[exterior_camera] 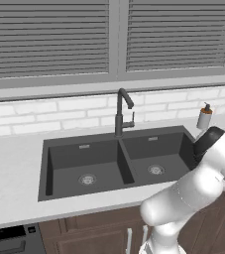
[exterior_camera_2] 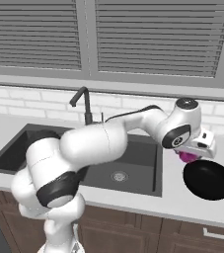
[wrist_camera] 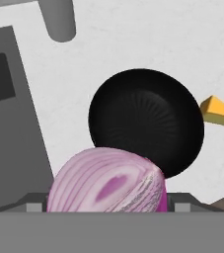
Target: Pick the onion from the sink and place it in the bowl. Then pick the bowl and place it in the microwave. Then close the microwave door and press the start button.
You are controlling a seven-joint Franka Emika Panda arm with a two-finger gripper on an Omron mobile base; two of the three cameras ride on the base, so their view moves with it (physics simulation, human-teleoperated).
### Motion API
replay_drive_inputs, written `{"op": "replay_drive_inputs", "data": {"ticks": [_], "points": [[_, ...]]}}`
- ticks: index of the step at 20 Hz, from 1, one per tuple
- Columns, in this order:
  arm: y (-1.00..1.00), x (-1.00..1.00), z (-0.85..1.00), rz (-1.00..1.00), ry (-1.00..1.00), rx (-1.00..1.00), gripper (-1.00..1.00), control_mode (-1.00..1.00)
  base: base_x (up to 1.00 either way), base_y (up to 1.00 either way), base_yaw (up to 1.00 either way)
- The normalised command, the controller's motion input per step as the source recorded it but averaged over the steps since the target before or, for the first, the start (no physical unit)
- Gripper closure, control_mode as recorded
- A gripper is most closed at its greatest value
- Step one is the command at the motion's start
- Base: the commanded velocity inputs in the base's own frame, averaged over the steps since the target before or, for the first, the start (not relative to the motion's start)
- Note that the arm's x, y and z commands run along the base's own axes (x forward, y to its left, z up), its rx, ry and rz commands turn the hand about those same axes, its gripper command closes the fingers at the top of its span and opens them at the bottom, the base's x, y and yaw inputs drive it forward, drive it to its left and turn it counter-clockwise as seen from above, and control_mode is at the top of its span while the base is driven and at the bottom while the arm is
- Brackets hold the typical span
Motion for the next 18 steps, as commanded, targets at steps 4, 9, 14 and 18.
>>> {"op": "replay_drive_inputs", "data": {"ticks": [4, 9, 14, 18], "points": [[-0.44, 0.19, -0.29, 0.00, 0.00, 0.00, 1.00, -1.00, 0.00, 0.00, 0.00], [-0.43, 0.01, -0.27, 0.00, 0.00, 0.00, 1.00, -1.00, 0.00, 0.00, 0.00], [-0.25, 0.00, -0.33, 0.00, 0.00, 0.00, 1.00, -1.00, 0.00, 0.00, 0.00], [-0.25, 0.01, -0.30, 0.00, 0.00, 0.00, 1.00, -1.00, 0.00, 0.00, 0.00]]}}
